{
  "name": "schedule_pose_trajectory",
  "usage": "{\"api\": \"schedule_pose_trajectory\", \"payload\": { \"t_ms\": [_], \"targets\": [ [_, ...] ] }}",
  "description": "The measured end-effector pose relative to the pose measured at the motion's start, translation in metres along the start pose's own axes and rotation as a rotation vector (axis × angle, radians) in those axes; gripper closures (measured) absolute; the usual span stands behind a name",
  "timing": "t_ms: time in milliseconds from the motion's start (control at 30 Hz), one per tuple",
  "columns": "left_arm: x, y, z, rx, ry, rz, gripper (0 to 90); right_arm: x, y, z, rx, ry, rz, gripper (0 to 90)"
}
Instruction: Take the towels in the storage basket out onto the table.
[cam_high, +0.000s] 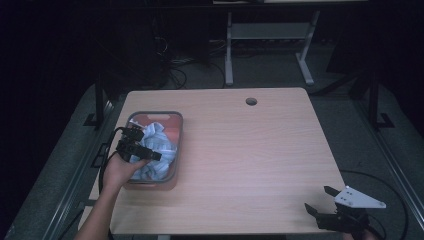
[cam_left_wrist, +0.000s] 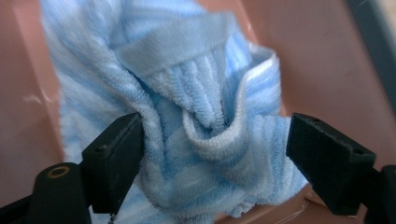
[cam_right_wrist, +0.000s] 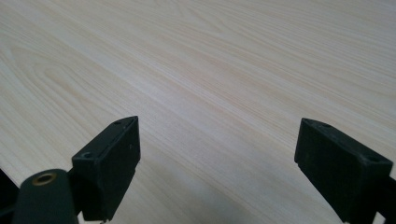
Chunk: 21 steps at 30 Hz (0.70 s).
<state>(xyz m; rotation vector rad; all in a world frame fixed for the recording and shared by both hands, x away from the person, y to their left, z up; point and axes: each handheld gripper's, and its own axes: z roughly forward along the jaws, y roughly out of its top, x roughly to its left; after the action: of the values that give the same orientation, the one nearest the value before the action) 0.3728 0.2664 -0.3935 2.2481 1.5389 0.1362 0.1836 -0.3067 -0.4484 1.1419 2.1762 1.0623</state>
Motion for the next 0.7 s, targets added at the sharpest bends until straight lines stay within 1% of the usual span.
{"api": "schedule_pose_trajectory", "payload": {
  "t_ms": [67, 100, 200, 333, 367, 400, 433, 467, 500, 567, 633, 667, 700],
  "targets": [
    [-0.002, 0.001, 0.005, 0.017, 0.025, -0.01, 19.5, 0.0, 0.0, 0.0, 0.002, 0.001, 0.002, 13.7],
    [-0.001, 0.001, 0.007, 0.031, 0.028, -0.005, 20.2, 0.001, 0.0, 0.001, 0.002, -0.001, -0.001, 13.7],
    [-0.001, 0.002, 0.01, 0.042, 0.039, -0.008, 22.3, 0.001, 0.001, 0.001, 0.004, 0.001, 0.002, 13.7],
    [0.001, 0.004, 0.018, 0.101, 0.073, -0.026, 23.1, 0.001, 0.001, 0.001, 0.001, 0.001, -0.001, 13.7],
    [0.0, 0.004, 0.02, 0.123, 0.087, -0.021, 23.1, 0.001, 0.001, 0.001, 0.002, 0.002, -0.002, 13.7],
    [0.0, 0.004, 0.02, 0.123, 0.087, -0.021, 24.3, 0.001, 0.001, 0.001, 0.002, 0.002, -0.002, 13.7],
    [-0.003, 0.006, 0.023, 0.159, 0.103, -0.012, 25.7, 0.002, 0.001, 0.001, 0.0, 0.001, -0.001, 13.7],
    [-0.003, 0.006, 0.023, 0.159, 0.103, -0.012, 26.4, 0.002, 0.001, 0.001, 0.0, 0.001, -0.001, 13.7],
    [-0.005, 0.008, 0.024, 0.181, 0.117, -0.006, 28.2, 0.002, 0.001, 0.001, -0.002, 0.0, -0.003, 13.7],
    [-0.006, 0.011, 0.025, 0.203, 0.126, 0.003, 31.7, 0.002, 0.001, 0.001, -0.002, -0.001, -0.003, 13.7],
    [-0.006, 0.011, 0.026, 0.209, 0.131, 0.007, 36.3, 0.002, 0.001, 0.001, -0.002, -0.001, -0.004, 13.7],
    [-0.005, 0.012, 0.027, 0.215, 0.128, 0.007, 36.3, 0.002, 0.001, 0.001, -0.002, -0.001, -0.004, 13.7],
    [-0.004, 0.012, 0.028, 0.22, 0.125, -0.004, 39.0, 0.003, 0.002, 0.002, -0.001, 0.001, -0.004, 13.7]
  ]
}}
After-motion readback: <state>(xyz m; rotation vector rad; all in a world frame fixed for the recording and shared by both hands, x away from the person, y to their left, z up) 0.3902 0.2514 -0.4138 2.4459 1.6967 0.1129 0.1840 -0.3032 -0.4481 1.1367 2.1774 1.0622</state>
